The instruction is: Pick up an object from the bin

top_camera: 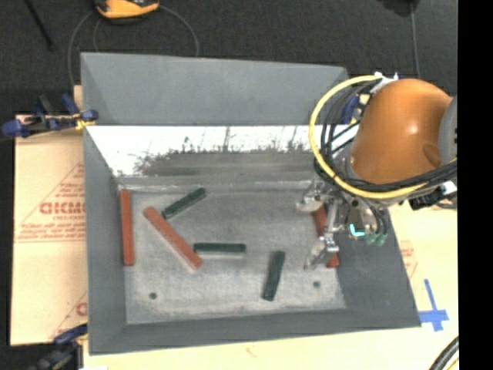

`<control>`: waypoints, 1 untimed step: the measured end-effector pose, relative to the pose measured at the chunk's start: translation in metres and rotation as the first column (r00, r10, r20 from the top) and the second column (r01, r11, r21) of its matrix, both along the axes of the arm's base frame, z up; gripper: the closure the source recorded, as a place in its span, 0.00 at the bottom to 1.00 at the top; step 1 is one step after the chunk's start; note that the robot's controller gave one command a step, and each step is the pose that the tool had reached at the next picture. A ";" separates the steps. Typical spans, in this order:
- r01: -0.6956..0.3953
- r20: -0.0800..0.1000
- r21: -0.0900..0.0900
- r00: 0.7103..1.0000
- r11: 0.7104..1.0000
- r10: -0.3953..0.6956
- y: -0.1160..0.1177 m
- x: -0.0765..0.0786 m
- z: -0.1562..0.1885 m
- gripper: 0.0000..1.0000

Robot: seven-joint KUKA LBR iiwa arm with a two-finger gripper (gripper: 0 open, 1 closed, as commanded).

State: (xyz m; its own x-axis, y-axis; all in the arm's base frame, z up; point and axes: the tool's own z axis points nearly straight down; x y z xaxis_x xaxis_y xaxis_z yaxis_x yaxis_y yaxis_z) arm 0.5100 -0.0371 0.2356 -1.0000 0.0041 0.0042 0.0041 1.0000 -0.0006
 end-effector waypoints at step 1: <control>-0.001 0.008 -0.001 1.000 1.000 0.001 0.000 0.002 0.004 0.00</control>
Offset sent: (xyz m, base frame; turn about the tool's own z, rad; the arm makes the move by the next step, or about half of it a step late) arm -0.0299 0.0199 -0.1656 -0.4455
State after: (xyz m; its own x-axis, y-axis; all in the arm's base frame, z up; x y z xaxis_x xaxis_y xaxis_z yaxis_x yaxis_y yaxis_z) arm 0.5116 -0.0372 0.2392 -1.0000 0.0030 -0.0036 0.0030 1.0000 -0.0014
